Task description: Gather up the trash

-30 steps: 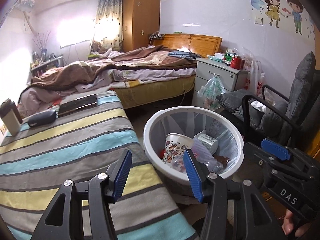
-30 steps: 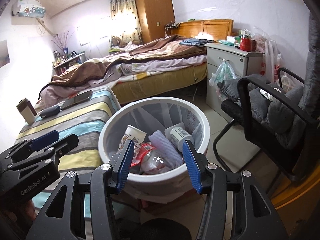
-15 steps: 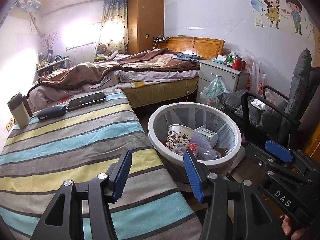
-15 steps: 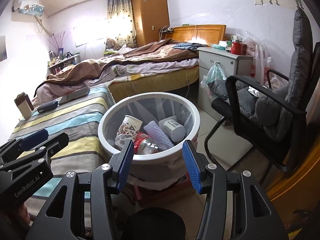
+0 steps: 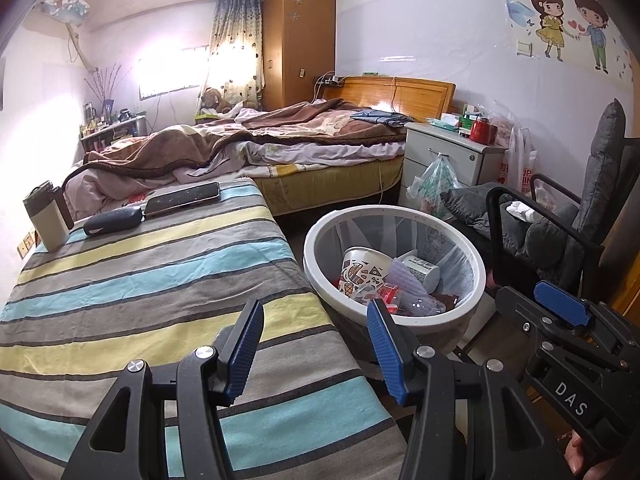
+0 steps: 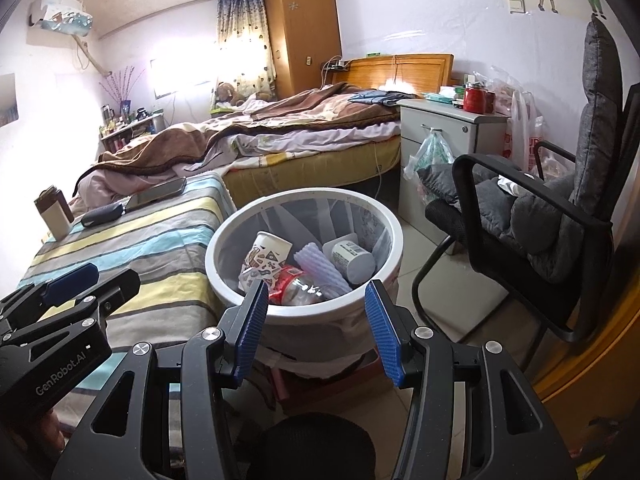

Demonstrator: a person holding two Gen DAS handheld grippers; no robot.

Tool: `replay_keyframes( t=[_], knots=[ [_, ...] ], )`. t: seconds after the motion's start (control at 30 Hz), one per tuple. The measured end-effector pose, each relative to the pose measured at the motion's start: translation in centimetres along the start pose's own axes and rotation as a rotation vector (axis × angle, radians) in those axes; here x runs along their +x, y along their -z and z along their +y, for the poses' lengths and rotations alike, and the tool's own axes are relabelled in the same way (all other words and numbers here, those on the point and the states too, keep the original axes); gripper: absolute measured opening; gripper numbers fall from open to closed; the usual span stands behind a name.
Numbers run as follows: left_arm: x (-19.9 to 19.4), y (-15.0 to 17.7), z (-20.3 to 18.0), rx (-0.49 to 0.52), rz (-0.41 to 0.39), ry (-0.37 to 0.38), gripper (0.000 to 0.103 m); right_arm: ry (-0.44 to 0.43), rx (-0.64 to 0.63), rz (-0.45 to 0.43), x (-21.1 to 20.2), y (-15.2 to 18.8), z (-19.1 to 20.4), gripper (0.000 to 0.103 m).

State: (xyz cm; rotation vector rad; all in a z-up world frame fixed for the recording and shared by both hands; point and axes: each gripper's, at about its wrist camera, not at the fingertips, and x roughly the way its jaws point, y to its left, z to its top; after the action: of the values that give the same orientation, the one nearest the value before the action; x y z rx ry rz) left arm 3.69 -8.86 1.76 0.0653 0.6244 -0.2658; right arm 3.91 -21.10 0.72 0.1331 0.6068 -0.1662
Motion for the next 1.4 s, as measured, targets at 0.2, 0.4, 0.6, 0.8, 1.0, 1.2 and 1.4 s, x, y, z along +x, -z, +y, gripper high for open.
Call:
replay_keyframes(
  t=[0.2,0.4,0.6,0.8,1.0,1.2,1.4],
  knots=[
    [-0.1,0.0,0.0,-0.003,-0.001,0.001,0.054,0.0,-0.006,-0.001,-0.1,0.1,0.4,0.052],
    [-0.3,0.0,0.1,-0.007,-0.001,0.0,0.054,0.0,-0.008,0.001,-0.2,0.1,0.6,0.052],
    [-0.4,-0.1,0.1,-0.009,0.0,-0.002,0.054,-0.003,-0.005,0.0,-0.2,0.1,0.7,0.052],
    [-0.4,-0.1,0.1,-0.011,0.001,0.0,0.054,-0.002,-0.006,0.0,-0.2,0.1,0.8,0.052],
    [-0.4,-0.1,0.1,-0.012,0.003,-0.003,0.054,-0.004,-0.007,0.002,-0.1,0.1,0.9,0.052],
    [-0.3,0.0,0.2,-0.013,0.002,-0.002,0.054,-0.005,-0.008,0.002,-0.2,0.1,1.0,0.052],
    [-0.4,0.0,0.2,-0.015,0.002,-0.002,0.054,-0.005,-0.008,0.001,-0.2,0.2,1.1,0.052]
  ],
)
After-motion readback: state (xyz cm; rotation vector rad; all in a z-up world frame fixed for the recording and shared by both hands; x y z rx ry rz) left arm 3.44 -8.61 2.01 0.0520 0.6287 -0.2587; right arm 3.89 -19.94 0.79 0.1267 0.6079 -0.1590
